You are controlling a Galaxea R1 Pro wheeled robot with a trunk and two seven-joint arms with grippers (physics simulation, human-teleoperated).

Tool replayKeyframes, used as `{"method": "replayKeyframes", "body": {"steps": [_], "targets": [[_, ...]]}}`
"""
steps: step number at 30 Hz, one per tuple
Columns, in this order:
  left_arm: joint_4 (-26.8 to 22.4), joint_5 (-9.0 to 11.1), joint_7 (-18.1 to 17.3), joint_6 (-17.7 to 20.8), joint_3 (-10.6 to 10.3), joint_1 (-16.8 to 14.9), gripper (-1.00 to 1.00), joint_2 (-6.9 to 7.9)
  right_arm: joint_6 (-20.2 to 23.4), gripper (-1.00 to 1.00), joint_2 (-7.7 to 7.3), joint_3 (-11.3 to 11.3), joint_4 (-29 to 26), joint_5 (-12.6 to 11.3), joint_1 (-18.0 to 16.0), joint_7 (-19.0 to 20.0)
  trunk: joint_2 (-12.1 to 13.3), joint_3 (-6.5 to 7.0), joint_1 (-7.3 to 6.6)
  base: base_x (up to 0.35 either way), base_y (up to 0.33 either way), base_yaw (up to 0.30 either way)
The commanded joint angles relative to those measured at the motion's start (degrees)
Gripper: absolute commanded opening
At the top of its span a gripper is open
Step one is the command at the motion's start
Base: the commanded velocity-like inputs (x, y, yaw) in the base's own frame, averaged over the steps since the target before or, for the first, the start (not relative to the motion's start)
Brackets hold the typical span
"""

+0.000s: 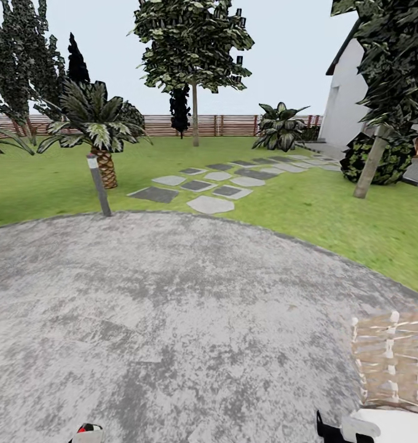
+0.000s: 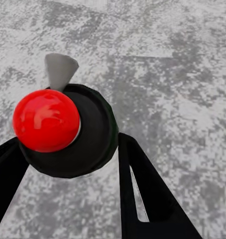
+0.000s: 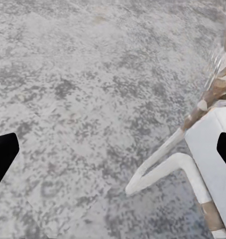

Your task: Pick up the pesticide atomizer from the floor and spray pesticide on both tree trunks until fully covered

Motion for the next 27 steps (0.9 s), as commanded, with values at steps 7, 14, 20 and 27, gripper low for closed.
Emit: {"method": "replayKeyframes", "body": {"steps": [7,14,20,27], "targets": [[0.05,0.32,-0.06,-0.18,-0.04,-0.03,-1.00,0.00,-0.15,1.00,-0.01,-0.07,0.06,0.25,-0.04,-0.17,-0.02,-0.05,0.02,0.337,0.000,0.000],[0.04,0.32,-0.05,-0.18,-0.04,-0.03,-1.00,0.00,-0.15,1.00,0.02,-0.07,0.03,0.25,-0.04,-0.15,-0.02,-0.05,0.02,0.337,0.000,0.000],[0.03,0.32,-0.04,-0.18,-0.07,-0.03,-1.00,0.00,-0.15,1.00,-0.01,-0.07,0.05,0.25,-0.04,-0.15,-0.02,-0.05,0.02,0.337,0.000,0.000],[0.03,0.32,-0.04,-0.25,-0.06,-0.03,-1.00,0.00,-0.15,1.00,-0.01,-0.07,0.00,0.25,-0.04,-0.15,-0.02,-0.05,0.02,0.337,0.000,0.000]]}}
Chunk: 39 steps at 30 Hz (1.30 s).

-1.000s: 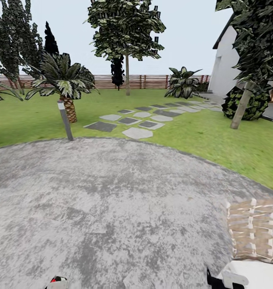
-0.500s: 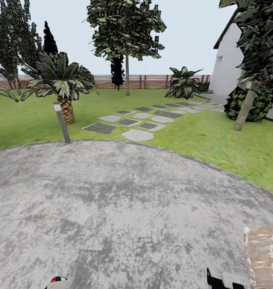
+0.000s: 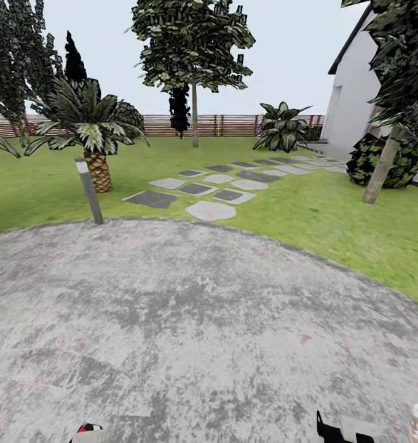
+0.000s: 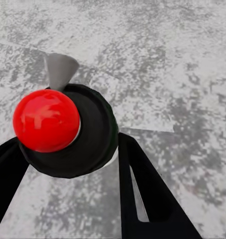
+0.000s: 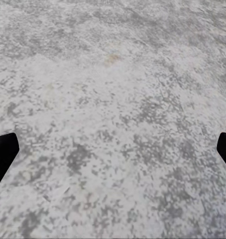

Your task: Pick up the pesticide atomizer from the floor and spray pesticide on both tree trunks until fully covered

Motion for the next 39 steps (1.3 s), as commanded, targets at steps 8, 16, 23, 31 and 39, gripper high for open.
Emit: {"method": "replayKeyframes", "body": {"steps": [8,16,23,31,39], "targets": [[0.04,0.32,0.01,-0.19,-0.06,-0.03,-1.00,0.00,-0.15,1.00,0.00,-0.07,0.02,0.25,-0.04,-0.16,-0.02,-0.05,0.02,0.337,0.000,0.000],[0.04,0.31,-0.03,-0.20,-0.08,-0.03,-1.00,0.00,-0.15,1.00,0.01,-0.07,0.02,0.25,-0.04,-0.17,-0.02,-0.05,0.02,0.337,0.000,0.000],[0.07,0.32,-0.01,-0.20,-0.06,-0.03,-1.00,0.00,-0.15,1.00,0.00,-0.07,0.02,0.25,-0.04,-0.16,-0.02,-0.05,0.02,0.337,0.000,0.000],[0.12,0.26,0.03,-0.11,-0.09,-0.03,-1.00,0.00,-0.15,1.00,0.01,-0.07,0.09,0.25,-0.04,-0.17,-0.02,-0.05,0.02,0.337,0.000,0.000],[0.12,0.25,0.04,-0.11,-0.08,-0.03,-1.00,0.00,-0.15,1.00,0.01,-0.07,0.03,0.25,-0.04,-0.16,-0.02,-0.05,0.02,0.337,0.000,0.000]]}}
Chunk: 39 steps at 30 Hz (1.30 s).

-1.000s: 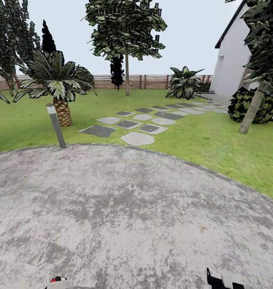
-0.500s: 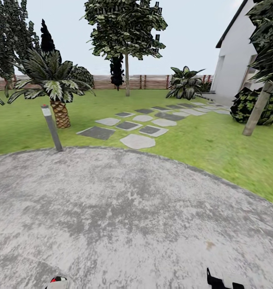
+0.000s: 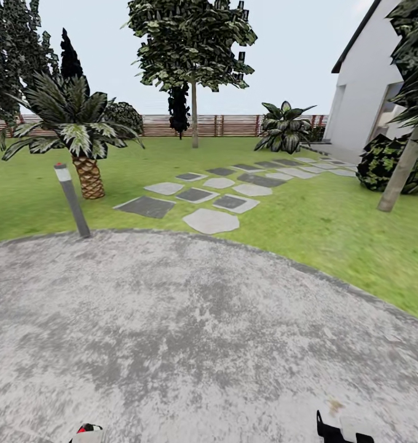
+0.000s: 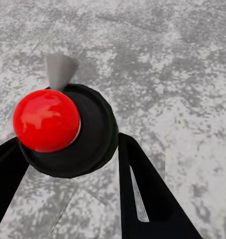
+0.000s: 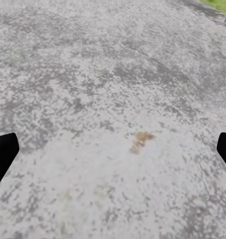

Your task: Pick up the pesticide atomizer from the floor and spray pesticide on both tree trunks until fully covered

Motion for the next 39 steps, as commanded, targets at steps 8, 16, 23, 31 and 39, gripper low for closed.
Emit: {"method": "replayKeyframes", "body": {"steps": [8,16,23,31,39], "targets": [[0.04,0.29,-0.06,-0.18,-0.08,-0.03,-1.00,0.00,-0.15,1.00,0.01,-0.07,0.04,0.25,-0.04,-0.16,-0.02,-0.05,0.02,0.337,0.000,0.000],[0.03,0.29,-0.05,-0.18,-0.08,-0.03,-1.00,0.00,-0.15,1.00,0.01,-0.07,0.03,0.25,-0.04,-0.16,-0.02,-0.05,0.02,0.337,0.000,0.000],[0.02,0.30,-0.08,-0.18,-0.07,-0.03,-1.00,0.00,-0.15,1.00,0.01,-0.07,0.03,0.25,-0.04,-0.16,-0.02,-0.05,0.02,0.337,0.000,0.000],[0.04,0.29,-0.06,-0.23,-0.08,-0.03,-1.00,0.00,-0.15,1.00,0.00,-0.07,0.03,0.30,-0.04,-0.16,-0.02,-0.05,0.02,0.337,0.000,0.000],[0.02,0.29,-0.05,-0.19,-0.05,-0.03,-1.00,0.00,-0.15,1.00,0.00,-0.07,0.03,0.33,-0.04,-0.16,-0.02,-0.05,0.02,0.337,0.000,0.000]]}}
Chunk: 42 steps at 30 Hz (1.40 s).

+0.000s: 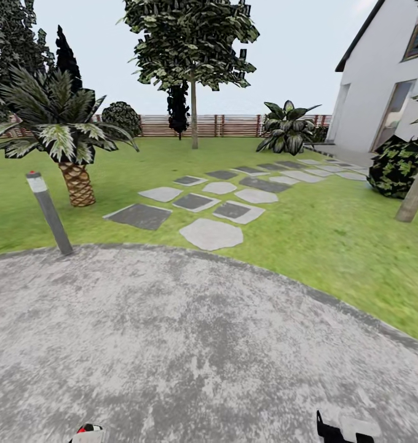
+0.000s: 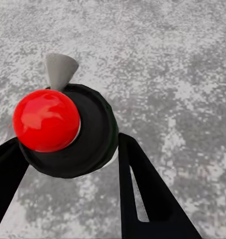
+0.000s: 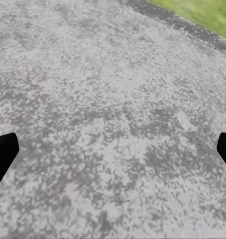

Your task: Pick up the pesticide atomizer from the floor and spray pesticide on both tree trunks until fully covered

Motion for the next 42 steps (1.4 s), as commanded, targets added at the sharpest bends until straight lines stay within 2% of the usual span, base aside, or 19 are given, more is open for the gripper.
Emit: {"method": "replayKeyframes", "body": {"steps": [1,42], "targets": [[0.05,0.31,-0.03,-0.17,-0.05,-0.03,-1.00,0.00,-0.15,1.00,0.01,-0.07,0.04,0.26,-0.04,-0.17,-0.02,-0.05,0.02,0.337,0.000,0.000],[0.06,0.31,-0.03,-0.20,-0.08,-0.03,-1.00,0.00,-0.11,1.00,0.01,-0.07,0.13,0.26,-0.04,-0.17,-0.02,0.20,0.02,0.337,0.000,0.000]]}}
